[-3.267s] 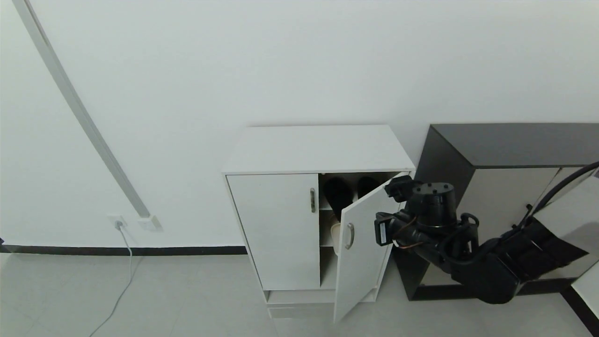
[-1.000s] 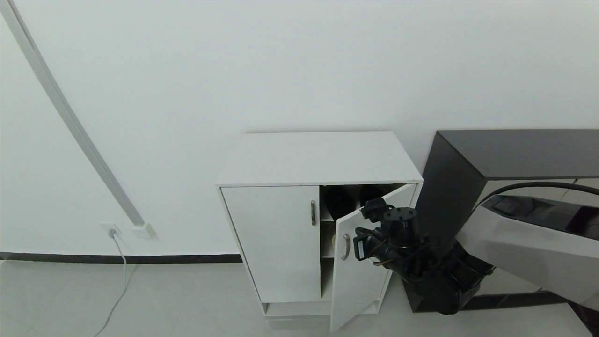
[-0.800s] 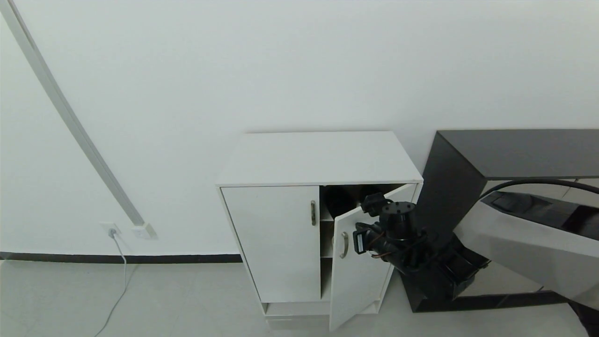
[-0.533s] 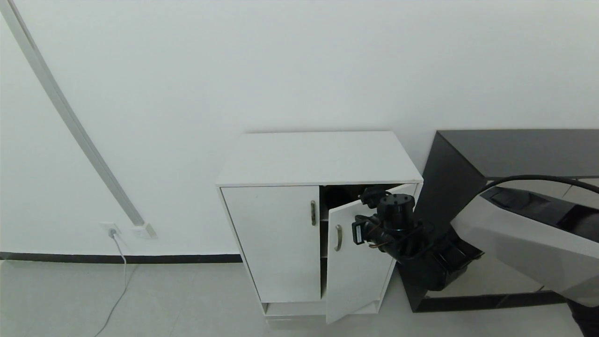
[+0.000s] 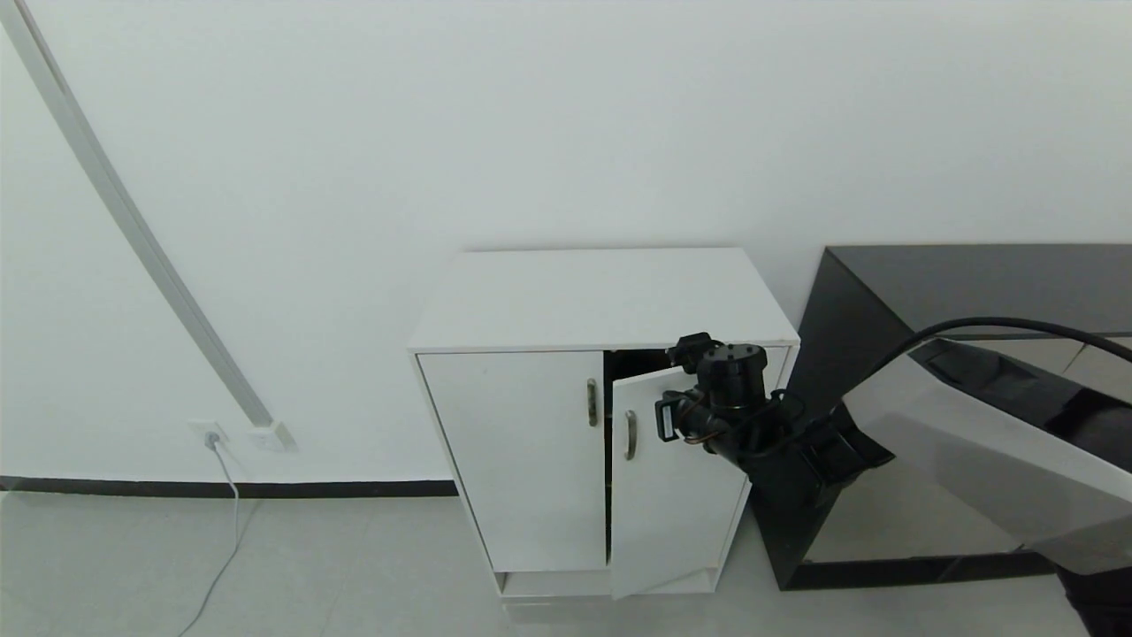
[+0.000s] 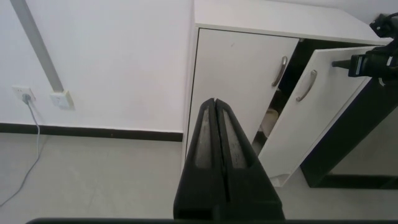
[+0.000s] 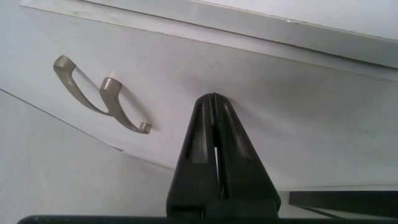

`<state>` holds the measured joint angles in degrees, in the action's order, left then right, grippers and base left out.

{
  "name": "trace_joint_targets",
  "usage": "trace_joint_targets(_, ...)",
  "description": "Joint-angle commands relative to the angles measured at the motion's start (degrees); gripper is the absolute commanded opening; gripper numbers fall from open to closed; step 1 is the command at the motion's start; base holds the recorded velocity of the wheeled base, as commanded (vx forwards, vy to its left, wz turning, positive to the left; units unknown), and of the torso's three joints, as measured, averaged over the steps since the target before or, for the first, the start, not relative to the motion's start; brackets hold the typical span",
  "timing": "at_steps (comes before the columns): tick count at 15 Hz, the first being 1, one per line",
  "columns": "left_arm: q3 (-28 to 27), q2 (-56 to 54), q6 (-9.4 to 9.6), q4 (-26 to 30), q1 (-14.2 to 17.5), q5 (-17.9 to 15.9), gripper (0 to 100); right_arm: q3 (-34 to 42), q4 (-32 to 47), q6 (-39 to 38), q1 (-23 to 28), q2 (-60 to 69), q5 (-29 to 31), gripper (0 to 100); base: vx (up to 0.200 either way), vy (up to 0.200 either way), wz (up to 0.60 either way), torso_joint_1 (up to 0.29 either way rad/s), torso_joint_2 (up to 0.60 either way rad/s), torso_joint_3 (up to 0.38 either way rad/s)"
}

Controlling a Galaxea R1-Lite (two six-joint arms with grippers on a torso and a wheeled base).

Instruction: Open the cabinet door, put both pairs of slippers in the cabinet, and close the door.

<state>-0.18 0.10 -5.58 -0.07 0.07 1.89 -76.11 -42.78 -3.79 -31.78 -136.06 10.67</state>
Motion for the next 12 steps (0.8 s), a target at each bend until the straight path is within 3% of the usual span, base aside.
trace_joint_targets(1, 0.01, 0.08, -0.04, -0.01, 0.01, 0.04, 0, -2.29, 0.59, 0.01, -0.04, -0.79, 0.06, 0, 0.0, 0.0, 0.0, 0.0, 0.0, 0.0)
trace_joint_targets(12, 0.01, -0.01, 0.13, -0.01, 0.01, 0.13, 0, -10.11, 6.3, 0.01, 0.14, -2.9, 0.41, 0, 0.0, 0.0, 0.0, 0.0, 0.0, 0.0)
